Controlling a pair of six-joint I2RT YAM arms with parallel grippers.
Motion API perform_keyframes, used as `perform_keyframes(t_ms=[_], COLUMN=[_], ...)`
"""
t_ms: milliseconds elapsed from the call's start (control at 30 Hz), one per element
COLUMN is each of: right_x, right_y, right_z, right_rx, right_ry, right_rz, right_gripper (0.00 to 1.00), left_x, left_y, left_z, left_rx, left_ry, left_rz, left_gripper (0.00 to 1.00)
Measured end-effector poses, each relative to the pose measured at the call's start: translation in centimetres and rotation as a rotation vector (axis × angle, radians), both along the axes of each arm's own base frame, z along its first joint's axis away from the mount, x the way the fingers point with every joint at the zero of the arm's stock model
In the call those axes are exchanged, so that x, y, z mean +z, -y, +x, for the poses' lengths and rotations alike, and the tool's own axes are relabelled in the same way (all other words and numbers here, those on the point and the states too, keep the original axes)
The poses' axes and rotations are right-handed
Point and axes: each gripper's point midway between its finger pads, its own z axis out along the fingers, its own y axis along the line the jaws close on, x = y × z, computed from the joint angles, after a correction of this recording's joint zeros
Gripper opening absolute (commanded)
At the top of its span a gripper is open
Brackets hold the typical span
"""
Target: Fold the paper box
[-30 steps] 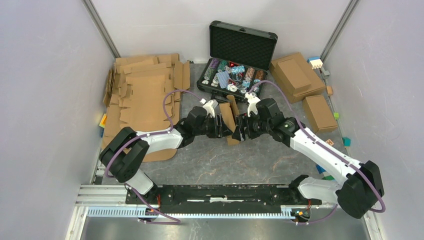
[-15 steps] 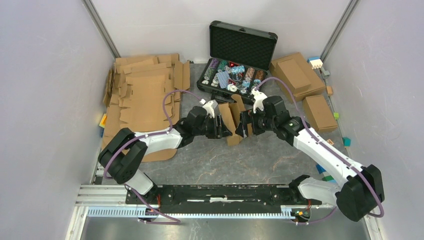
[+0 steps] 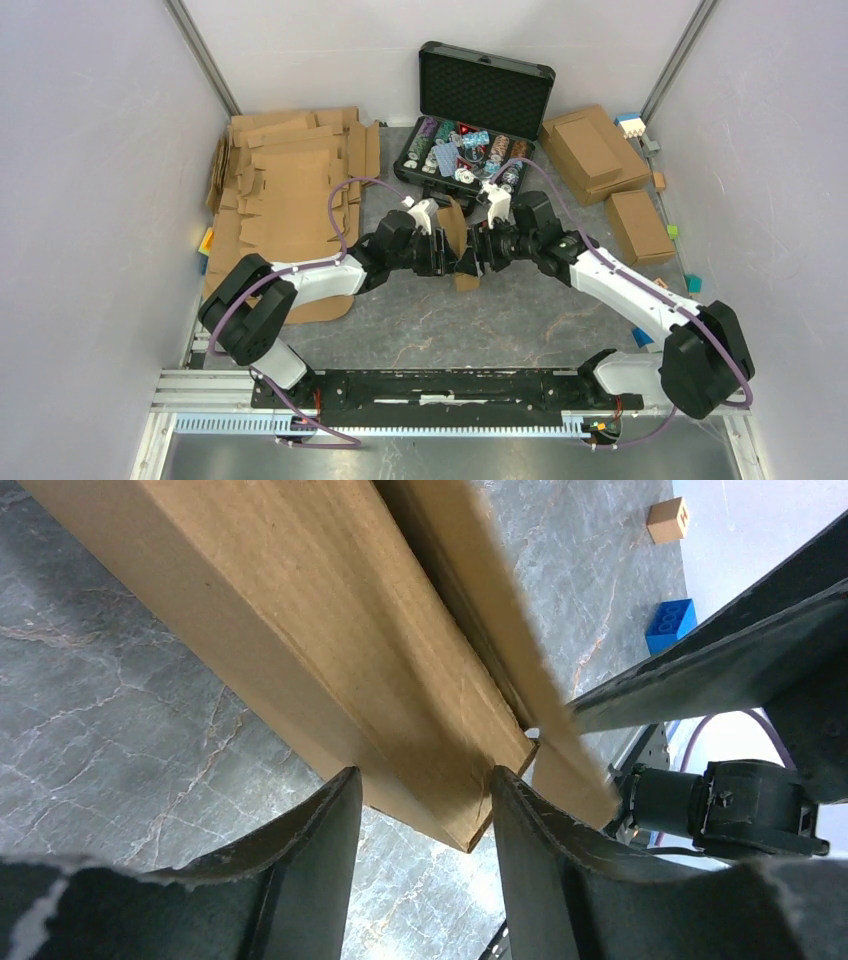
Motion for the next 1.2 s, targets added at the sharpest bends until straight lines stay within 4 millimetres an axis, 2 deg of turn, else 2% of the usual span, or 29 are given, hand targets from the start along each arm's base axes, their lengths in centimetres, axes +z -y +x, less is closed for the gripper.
perform_keyframes(t_ms=[167, 367, 633, 700, 800, 967, 1100, 1200], right_x=[-1.1, -1.0, -1.5, -1.4, -1.4, -1.4, -1.4, -1.4], right_y=[-1.1, -1.0, -0.8, -0.8, -0.9, -1.1, -1.2, -1.2], right_z=[-1.1, -0.7, -0.6, -0.6, -0.6, -0.6, -0.7, -0.7], right_rx=[0.058, 0.07, 0.075, 0.077, 0.08, 0.09, 0.095, 0.099], right_ry=[-0.013, 0.036, 0.08, 0.081, 0.082, 0.08, 0.079, 0.079], right_rz=[0.018, 0.012, 0.054, 0.061, 0.067, 0.074, 0.078, 0.081], right_gripper=[0.72, 0.77, 0.7, 0.7, 0.69, 0.69, 0.69, 0.69], left_x=[0.1, 0.1, 0.4, 0.9, 2.0, 3.4, 3.6, 3.5], left_y=[0.2, 0.2, -0.8, -1.5, -2.3, -3.2, -3.3, -2.7], left_z=[-0.1, -0.1, -0.7, -1.0, -0.9, -0.7, -0.2, 0.4], left_rx=[-0.01, -0.01, 0.003, 0.019, 0.043, 0.087, 0.106, 0.109], left_ry=[-0.001, 0.01, 0.022, 0.032, 0.049, 0.059, 0.048, 0.037], left_rz=[-0.009, -0.018, -0.022, -0.029, -0.051, -0.098, -0.114, -0.113], left_gripper=[0.52, 0.52, 0.51, 0.55, 0.74, 0.93, 0.94, 0.88])
